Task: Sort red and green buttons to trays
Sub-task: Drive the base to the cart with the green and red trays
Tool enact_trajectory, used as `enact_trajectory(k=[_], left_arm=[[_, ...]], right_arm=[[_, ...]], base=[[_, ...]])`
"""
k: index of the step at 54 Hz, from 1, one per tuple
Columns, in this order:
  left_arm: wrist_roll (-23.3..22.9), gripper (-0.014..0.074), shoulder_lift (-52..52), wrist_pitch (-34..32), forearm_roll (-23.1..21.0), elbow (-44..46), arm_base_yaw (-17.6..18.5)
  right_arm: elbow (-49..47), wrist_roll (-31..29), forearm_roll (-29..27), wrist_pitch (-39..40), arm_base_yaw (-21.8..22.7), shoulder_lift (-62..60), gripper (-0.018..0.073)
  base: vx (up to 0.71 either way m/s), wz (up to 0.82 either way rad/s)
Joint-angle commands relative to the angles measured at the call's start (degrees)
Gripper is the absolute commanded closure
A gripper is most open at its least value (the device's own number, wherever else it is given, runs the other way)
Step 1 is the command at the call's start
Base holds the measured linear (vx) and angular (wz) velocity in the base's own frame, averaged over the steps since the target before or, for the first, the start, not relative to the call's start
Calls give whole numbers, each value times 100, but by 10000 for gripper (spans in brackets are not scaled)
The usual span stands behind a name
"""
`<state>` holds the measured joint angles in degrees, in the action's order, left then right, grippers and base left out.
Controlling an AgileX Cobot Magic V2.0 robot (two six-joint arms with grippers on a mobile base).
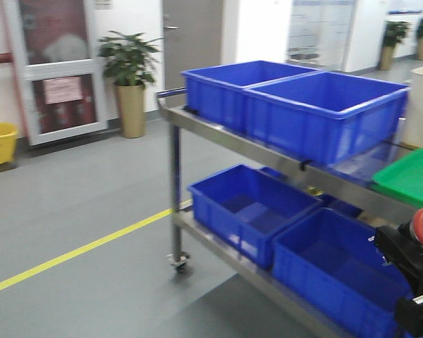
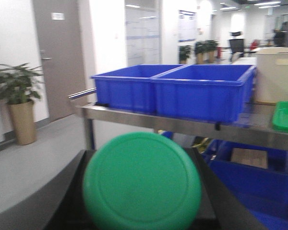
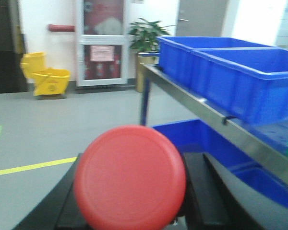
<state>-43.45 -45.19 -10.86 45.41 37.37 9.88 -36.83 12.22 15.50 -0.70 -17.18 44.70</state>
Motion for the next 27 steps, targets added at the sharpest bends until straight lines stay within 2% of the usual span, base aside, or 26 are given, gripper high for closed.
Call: enact_trajectory(k=[1, 27], left_arm=[[-40, 599, 28, -363, -79, 201, 14], [-40, 599, 28, -363, -79, 201, 14]], right_arm=[[-225, -45, 19, 485, 2, -45, 568], [-225, -45, 19, 484, 2, -45, 568]], base=[[34, -58], [36, -45]])
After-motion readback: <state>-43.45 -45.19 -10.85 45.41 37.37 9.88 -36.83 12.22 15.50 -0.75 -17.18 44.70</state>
